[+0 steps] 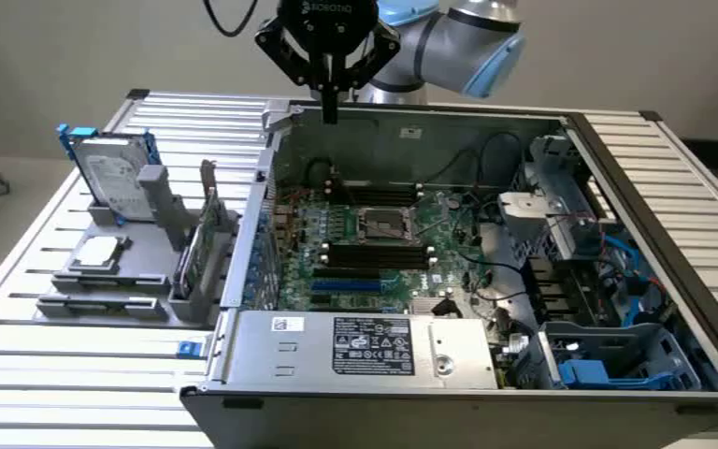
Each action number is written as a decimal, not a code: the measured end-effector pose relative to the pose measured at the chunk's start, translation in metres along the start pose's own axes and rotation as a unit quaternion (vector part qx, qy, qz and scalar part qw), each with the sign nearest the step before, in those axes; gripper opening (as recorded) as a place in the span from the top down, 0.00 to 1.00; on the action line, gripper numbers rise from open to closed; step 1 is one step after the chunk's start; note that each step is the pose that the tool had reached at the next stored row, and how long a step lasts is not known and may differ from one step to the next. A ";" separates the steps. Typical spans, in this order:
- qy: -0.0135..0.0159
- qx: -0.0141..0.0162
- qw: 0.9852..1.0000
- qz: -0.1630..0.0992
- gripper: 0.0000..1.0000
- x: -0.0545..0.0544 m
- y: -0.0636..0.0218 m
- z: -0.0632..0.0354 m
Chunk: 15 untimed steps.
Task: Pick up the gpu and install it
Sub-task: 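Reach for the gpu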
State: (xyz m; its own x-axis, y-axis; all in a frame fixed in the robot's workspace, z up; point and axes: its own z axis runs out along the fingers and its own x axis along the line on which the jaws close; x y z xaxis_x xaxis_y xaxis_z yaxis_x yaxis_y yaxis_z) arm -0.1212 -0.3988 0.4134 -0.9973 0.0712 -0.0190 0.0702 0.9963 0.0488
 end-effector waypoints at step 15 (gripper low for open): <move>0.000 0.000 1.000 0.000 0.89 0.001 0.0003 -0.0017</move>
State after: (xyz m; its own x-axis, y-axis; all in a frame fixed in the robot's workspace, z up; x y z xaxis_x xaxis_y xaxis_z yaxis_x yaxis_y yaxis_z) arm -0.1225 -0.3984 0.4151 -0.9973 0.0712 -0.0189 0.0702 0.9963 0.0487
